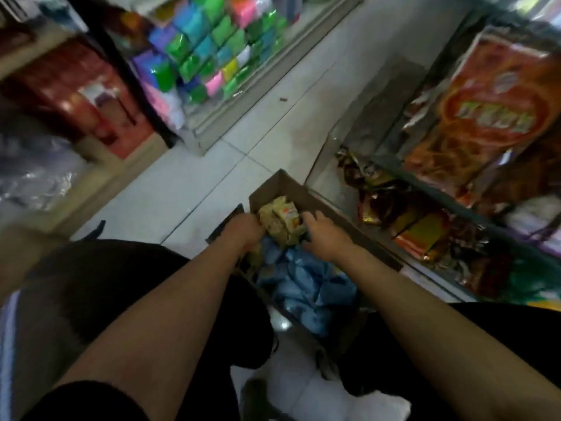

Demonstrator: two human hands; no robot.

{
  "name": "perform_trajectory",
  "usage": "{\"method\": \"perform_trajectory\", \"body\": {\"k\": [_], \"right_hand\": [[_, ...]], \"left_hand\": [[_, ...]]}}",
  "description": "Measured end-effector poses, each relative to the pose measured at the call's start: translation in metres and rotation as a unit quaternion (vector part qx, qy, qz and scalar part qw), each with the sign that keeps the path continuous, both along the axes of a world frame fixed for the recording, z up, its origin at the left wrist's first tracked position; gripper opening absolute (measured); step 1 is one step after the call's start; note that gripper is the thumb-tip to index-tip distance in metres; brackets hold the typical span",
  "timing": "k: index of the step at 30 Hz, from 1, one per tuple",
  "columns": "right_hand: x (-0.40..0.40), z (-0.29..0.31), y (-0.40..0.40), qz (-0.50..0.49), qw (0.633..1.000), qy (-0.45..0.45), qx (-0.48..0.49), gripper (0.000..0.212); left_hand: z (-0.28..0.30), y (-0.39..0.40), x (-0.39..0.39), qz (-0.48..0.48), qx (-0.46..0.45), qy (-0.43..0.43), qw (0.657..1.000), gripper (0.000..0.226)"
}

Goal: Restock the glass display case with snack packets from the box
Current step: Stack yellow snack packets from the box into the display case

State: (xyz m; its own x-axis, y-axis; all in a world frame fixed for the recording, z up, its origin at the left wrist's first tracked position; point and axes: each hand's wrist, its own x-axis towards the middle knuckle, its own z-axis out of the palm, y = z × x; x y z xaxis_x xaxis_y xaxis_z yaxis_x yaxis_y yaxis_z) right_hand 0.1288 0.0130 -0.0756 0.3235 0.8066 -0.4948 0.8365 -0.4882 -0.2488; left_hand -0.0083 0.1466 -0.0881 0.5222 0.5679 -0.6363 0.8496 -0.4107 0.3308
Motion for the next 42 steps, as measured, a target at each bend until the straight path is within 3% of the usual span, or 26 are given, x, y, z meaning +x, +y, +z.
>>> {"method": "perform_trajectory", "body": {"k": [4, 9, 13, 16, 21, 27, 30, 34, 39, 40, 42], "right_hand": [[0.005, -0.066, 0.033, 0.005, 0.999, 0.033, -0.023, 0.065], [0.013, -0.131, 0.068, -0.016, 0.996, 0.075, -0.049, 0.064], [0.019, -0.169, 0.061, -0.045, 0.991, 0.099, -0.081, 0.062], [0.022, -0.168, 0.059, -0.074, 0.990, 0.113, -0.045, 0.045], [0.020, -0.149, 0.045, -0.164, 0.974, 0.156, 0.003, 0.007], [0.023, -0.078, 0.012, -0.247, 0.921, 0.287, 0.088, 0.043], [0.023, -0.015, -0.002, -0.264, 0.894, 0.323, 0.160, 0.067], [0.018, 0.060, -0.011, -0.352, 0.854, 0.314, 0.221, 0.070], [0.011, 0.116, -0.030, -0.444, 0.725, 0.425, 0.311, 0.054], [0.007, 0.123, -0.035, -0.445, 0.700, 0.452, 0.327, 0.051], [-0.002, 0.132, -0.046, -0.436, 0.683, 0.476, 0.343, 0.052]], "left_hand": [[-0.058, 0.015, 0.016, -0.056, -0.057, 0.031, 0.996, 0.046], [-0.126, 0.025, 0.035, 0.018, -0.146, -0.004, 0.989, 0.054], [-0.150, 0.018, 0.045, 0.006, -0.148, -0.034, 0.988, 0.052], [-0.150, 0.021, 0.046, 0.012, -0.133, -0.055, 0.989, 0.050], [-0.143, 0.014, 0.027, 0.105, -0.085, -0.125, 0.983, 0.042], [-0.087, 0.008, 0.016, 0.180, -0.076, -0.173, 0.965, 0.051], [-0.037, -0.001, 0.011, 0.324, -0.146, -0.228, 0.906, 0.049], [0.042, -0.011, 0.015, 0.445, -0.265, -0.311, 0.797, 0.045], [0.126, -0.024, 0.010, 0.479, -0.412, -0.449, 0.632, 0.022], [0.135, -0.029, 0.007, 0.465, -0.434, -0.466, 0.616, 0.022], [0.146, -0.039, 0.005, 0.427, -0.454, -0.472, 0.624, 0.029]]}}
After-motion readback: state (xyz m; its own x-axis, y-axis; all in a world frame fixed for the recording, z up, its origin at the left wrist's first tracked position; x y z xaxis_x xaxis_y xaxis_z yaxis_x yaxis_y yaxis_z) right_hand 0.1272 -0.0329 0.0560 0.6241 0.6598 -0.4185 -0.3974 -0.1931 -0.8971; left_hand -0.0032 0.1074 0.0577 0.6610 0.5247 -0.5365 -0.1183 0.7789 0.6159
